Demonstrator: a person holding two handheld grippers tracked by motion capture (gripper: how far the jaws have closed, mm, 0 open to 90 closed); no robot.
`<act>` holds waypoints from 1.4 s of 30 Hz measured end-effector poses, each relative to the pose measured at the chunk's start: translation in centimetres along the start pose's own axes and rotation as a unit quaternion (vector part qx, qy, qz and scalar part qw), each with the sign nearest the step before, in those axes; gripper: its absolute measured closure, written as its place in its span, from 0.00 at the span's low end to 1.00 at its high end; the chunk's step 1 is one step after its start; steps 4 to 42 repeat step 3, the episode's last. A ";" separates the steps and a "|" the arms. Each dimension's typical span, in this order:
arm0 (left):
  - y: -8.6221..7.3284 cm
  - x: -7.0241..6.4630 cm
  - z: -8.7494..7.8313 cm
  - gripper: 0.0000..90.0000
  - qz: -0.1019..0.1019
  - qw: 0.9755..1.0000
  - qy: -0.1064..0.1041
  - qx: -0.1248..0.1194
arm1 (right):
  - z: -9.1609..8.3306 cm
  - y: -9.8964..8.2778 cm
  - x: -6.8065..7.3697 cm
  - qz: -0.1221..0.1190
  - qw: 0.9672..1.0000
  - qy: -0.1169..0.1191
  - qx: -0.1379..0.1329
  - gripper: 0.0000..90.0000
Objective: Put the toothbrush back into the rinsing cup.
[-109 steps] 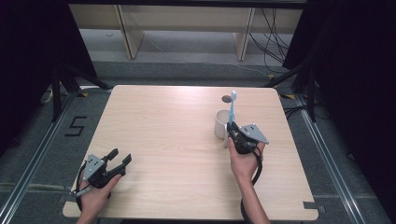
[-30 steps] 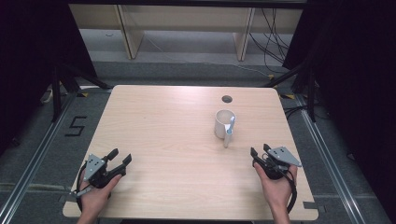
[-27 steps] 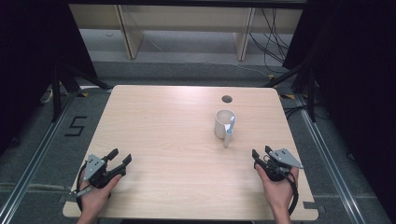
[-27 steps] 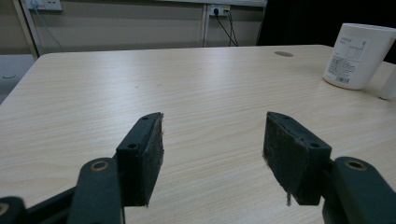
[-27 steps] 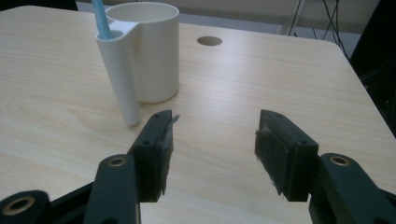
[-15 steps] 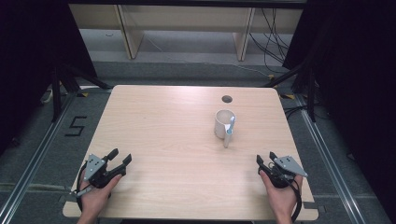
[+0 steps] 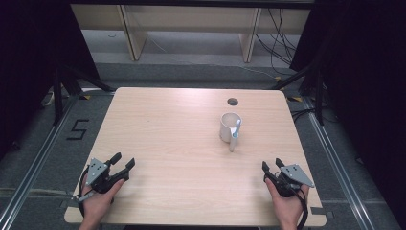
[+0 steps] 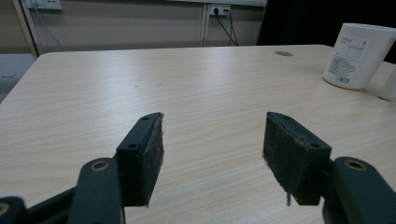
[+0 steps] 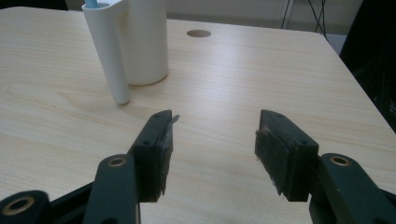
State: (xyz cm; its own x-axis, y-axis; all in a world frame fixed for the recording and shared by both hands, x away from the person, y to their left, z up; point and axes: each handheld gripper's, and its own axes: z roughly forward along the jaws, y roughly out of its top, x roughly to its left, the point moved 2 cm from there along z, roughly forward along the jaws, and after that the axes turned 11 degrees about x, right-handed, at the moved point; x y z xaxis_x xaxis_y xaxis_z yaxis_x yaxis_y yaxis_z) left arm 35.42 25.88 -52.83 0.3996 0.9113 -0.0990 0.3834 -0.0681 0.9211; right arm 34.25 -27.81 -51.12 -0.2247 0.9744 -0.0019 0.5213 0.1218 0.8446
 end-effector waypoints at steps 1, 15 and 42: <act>0.0 0.0 -0.1 0.42 -0.001 1.000 0.003 0.007 | 0.0 -0.1 0.0 0.001 1.000 0.004 0.006 0.52; 0.0 0.0 -0.1 0.42 -0.002 1.000 0.002 0.004 | 0.0 -0.2 -0.1 0.001 1.000 0.004 0.001 0.52; 0.0 0.0 -0.1 0.42 -0.002 1.000 0.002 0.004 | 0.0 -0.2 -0.1 0.001 1.000 0.004 0.001 0.52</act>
